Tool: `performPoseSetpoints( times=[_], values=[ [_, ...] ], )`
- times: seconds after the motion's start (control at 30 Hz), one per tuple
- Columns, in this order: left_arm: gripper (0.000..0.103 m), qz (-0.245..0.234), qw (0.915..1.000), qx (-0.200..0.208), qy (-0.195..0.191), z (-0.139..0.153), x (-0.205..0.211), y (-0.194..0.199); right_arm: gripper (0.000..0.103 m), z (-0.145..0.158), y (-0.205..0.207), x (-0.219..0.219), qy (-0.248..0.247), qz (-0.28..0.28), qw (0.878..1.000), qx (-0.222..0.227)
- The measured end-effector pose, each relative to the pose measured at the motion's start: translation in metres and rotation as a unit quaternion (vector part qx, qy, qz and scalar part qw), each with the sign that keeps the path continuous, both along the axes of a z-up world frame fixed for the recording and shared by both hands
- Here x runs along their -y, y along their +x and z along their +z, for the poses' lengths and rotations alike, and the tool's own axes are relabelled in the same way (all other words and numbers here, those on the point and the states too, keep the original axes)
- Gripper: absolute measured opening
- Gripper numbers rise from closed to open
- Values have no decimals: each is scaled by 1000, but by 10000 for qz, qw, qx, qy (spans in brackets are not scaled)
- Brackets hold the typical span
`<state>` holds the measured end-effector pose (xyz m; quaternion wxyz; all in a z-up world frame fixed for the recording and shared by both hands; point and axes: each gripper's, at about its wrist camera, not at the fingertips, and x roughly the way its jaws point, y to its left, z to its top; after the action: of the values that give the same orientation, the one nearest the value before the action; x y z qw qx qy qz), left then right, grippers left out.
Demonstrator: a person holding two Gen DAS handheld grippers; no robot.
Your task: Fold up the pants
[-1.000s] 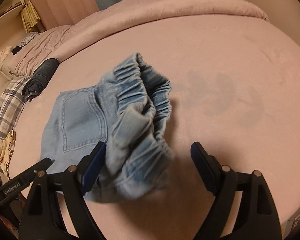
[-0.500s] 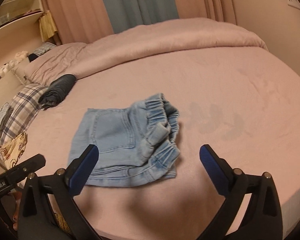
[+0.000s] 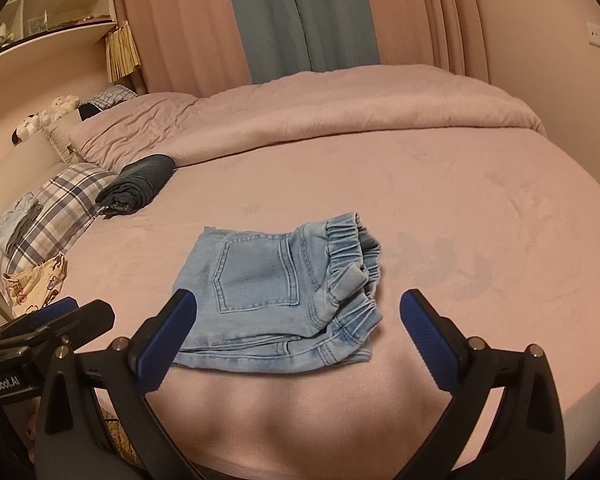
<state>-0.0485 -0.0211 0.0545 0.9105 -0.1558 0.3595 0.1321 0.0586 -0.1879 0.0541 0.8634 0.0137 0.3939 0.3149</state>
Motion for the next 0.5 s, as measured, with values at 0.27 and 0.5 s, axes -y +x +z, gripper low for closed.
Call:
performPoseSetpoints(
  times=[0.27,0.5],
  values=[
    [99,260,9986,136,433,9,-6,-9,103,8,-9,-1,-58,-49,9998,176],
    [99,214,9989,15,426,6,-6,-6,103,10,-11,-3,-117,-89,9997,195]
  ],
)
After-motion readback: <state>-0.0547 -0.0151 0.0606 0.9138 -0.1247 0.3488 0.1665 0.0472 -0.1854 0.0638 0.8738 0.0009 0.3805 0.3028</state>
